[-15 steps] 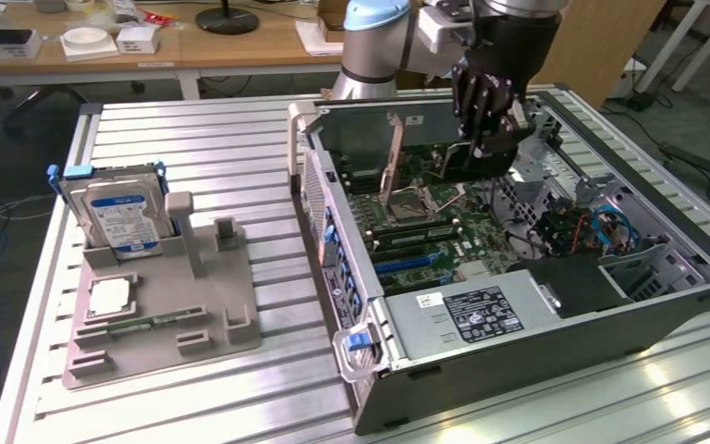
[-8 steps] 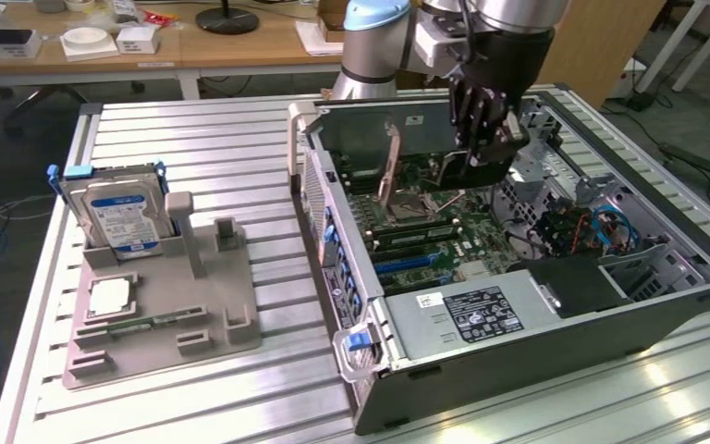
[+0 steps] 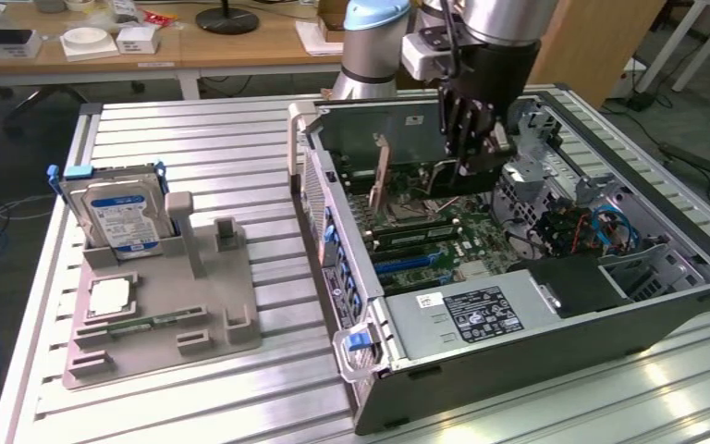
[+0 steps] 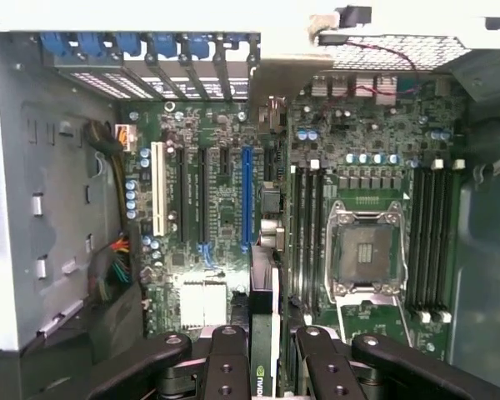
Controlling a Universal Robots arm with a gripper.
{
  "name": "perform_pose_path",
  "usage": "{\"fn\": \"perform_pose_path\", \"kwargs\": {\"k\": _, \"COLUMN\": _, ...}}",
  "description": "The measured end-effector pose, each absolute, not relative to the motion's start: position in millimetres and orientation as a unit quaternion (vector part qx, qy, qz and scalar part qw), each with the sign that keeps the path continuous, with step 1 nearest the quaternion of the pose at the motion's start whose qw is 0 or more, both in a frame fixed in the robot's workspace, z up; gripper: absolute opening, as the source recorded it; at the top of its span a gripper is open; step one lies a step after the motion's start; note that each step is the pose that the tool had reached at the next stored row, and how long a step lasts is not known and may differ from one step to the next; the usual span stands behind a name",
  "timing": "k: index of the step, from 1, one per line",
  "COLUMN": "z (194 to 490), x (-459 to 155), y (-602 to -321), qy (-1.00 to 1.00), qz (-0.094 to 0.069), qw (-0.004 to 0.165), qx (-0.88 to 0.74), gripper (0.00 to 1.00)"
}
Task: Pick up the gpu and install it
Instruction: 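Insert the gpu into the slot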
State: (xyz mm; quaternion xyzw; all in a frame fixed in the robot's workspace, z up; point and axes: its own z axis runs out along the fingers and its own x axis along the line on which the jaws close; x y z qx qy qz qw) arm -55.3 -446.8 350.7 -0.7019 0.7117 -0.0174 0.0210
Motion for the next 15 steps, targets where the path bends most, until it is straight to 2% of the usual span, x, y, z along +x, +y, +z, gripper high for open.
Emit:
{"fn": "perform_pose_path", "kwargs": {"k": 5, "z": 346, "x": -57, "y": -461, "qy": 0.711, "qz": -0.017, "qw": 0.021, "qx": -0.703, "gripper": 0.26}}
{"fn": "perform_pose_path", "kwargs": {"k": 15, "z": 328, "x": -65, "y": -462, "qy": 0.711, "qz": -0.017, "qw": 0.021, "qx": -0.703, "gripper": 0.26}}
